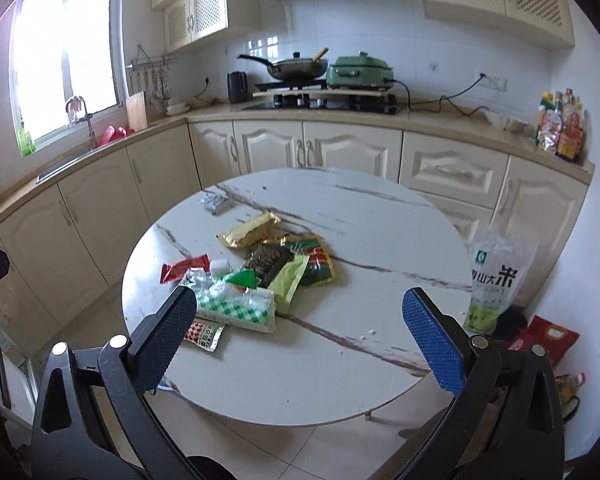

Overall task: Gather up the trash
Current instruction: 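Lower the right gripper onto the green-checkered package and close it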

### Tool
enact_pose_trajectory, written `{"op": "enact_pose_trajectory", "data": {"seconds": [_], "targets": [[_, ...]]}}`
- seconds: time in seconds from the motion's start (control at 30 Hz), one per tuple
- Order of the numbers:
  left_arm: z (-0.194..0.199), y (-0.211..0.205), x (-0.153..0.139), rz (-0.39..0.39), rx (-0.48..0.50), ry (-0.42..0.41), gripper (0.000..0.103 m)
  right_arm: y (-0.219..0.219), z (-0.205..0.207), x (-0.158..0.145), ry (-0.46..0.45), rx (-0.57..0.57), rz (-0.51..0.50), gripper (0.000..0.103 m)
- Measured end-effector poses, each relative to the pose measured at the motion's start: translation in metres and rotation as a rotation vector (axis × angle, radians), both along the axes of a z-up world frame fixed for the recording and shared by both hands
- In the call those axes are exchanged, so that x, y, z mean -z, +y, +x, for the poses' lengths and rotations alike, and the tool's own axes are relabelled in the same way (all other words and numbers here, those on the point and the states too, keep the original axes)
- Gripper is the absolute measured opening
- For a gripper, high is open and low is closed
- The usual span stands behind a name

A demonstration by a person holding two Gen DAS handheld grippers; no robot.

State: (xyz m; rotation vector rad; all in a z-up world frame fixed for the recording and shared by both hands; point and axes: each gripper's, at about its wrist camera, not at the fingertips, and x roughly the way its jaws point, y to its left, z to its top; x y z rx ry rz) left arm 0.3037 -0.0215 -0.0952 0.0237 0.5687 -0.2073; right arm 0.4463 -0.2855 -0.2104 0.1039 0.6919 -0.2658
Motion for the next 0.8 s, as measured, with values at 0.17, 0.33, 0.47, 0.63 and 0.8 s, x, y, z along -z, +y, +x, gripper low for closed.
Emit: {"op": "enact_pose_trajectory", "data": {"seconds": [0.17, 0.33, 0.47, 0.63, 0.8], "targets": [[0.039, -0.008, 0.007, 0.017, 0.005, 0.073, 0.102, 0.005, 0.023, 0.04, 0.098, -0.082, 0.004, 0.103], [0.064, -0.013, 0.011, 0.019, 0.017, 0.114, 0.102, 0.017, 0.056, 0.07, 0.187, -0.182, -0.051, 0.103], [0.08, -0.015, 0.013, 0.019, 0.019, 0.131, 0.102, 0.036, 0.083, 0.085, 0.222, -0.286, -0.106, 0.103], [0.09, -0.016, 0.017, 0.019, 0.021, 0.143, 0.102, 0.051, 0.117, 0.102, 0.275, -0.4, -0.125, 0.103], [0.094, -0.017, 0.025, 0.019, 0.024, 0.154, 0.102, 0.044, 0.135, 0.114, 0.31, -0.401, -0.086, 0.103]]}}
